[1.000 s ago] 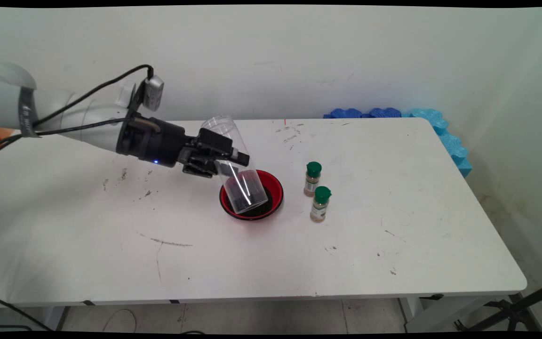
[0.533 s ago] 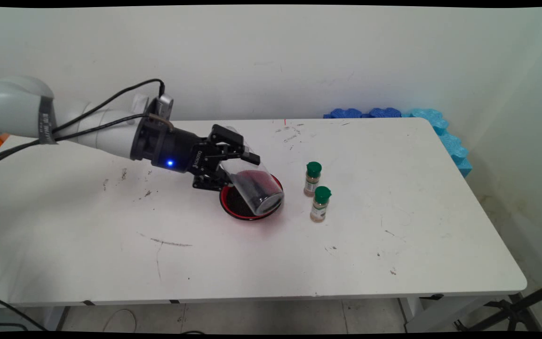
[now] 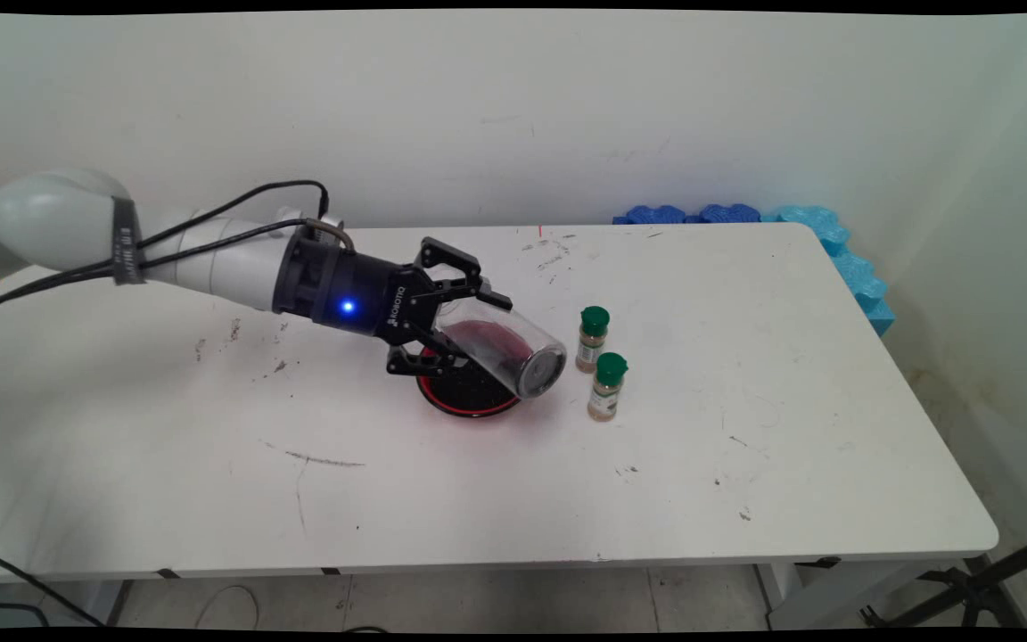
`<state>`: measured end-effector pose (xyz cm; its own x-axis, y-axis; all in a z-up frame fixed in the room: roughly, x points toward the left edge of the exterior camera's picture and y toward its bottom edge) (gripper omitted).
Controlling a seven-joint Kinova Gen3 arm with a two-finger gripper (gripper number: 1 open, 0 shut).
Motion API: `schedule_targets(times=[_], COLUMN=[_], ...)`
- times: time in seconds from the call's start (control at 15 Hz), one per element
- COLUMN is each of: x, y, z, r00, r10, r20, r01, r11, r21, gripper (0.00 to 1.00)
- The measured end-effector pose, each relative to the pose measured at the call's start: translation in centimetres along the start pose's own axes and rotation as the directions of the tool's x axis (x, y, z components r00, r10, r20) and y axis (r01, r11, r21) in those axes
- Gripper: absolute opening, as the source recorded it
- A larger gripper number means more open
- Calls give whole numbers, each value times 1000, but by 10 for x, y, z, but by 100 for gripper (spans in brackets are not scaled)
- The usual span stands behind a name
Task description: Pour the black seasoning powder in the red bowl
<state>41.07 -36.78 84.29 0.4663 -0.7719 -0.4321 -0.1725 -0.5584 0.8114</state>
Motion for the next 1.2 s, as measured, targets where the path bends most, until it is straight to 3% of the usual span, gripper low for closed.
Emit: schedule_targets(times=[0.2, 0.53, 0.8, 1.2], x=[3, 6, 7, 7], y=[-1, -4, -6, -6], z=[4, 9, 11, 14], r00=[996, 975, 945, 884], r10=[-85, -224, -328, -465], r20=[2, 10, 18, 38], r01=[85, 224, 328, 467], r11=[996, 974, 943, 880], r21=[-13, -34, -51, -86], gripper=[0, 0, 0, 0])
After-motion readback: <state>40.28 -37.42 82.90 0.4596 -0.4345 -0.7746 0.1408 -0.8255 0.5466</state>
